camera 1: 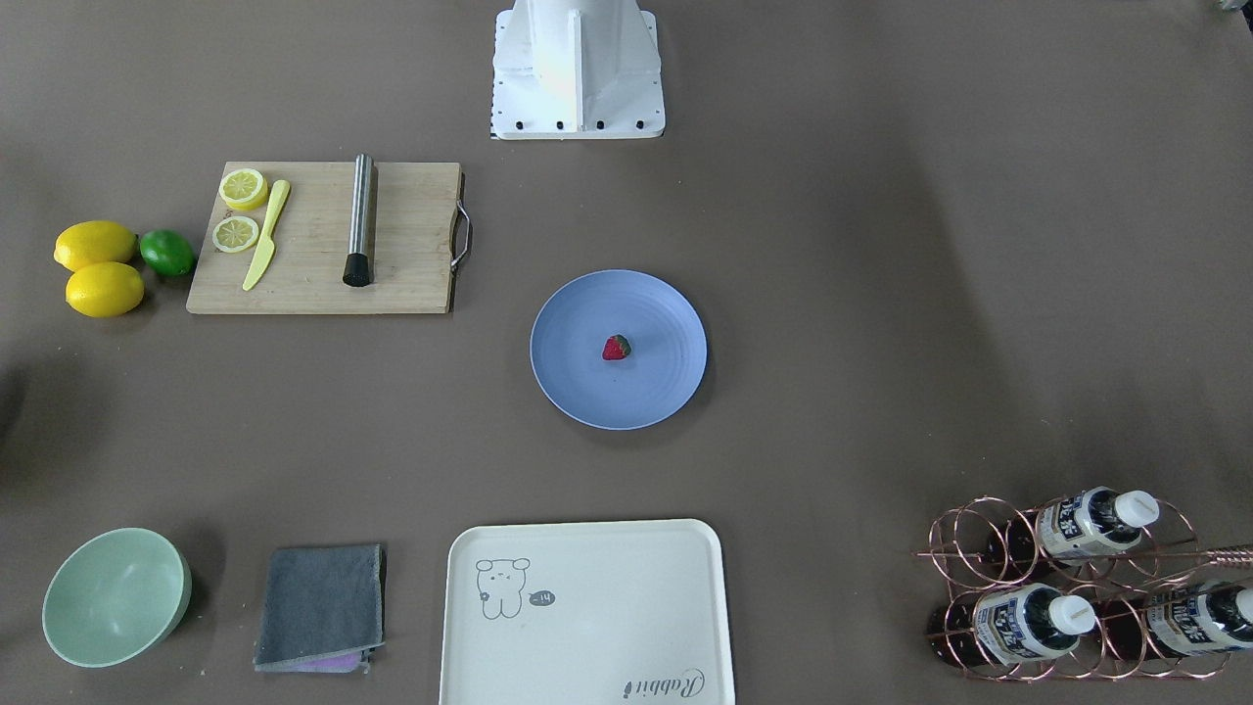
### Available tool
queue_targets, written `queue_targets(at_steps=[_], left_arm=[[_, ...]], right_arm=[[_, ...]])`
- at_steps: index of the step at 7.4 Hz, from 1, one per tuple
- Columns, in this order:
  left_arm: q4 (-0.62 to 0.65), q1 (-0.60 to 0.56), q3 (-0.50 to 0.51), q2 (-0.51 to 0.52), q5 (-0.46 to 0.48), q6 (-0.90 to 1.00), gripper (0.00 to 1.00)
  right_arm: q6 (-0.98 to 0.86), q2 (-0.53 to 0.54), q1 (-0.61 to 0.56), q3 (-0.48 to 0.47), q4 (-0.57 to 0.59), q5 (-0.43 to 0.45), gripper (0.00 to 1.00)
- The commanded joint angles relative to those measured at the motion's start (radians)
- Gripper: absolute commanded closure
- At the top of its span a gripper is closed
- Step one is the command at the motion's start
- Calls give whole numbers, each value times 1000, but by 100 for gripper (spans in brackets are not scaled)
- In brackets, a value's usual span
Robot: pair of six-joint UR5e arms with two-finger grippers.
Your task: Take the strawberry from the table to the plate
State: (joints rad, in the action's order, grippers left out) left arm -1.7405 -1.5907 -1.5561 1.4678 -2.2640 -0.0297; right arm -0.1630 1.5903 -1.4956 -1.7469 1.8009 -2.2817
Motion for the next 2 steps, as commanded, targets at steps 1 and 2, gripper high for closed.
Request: queue_targets(at_steps=[1,2], left_arm=[[-1,2,7,2,4,-3,1],[1,2,8,2,6,-3,1]], right_arm=[[-1,0,0,0,0,-1,0],[-1,-1,0,-2,-2,1,0]])
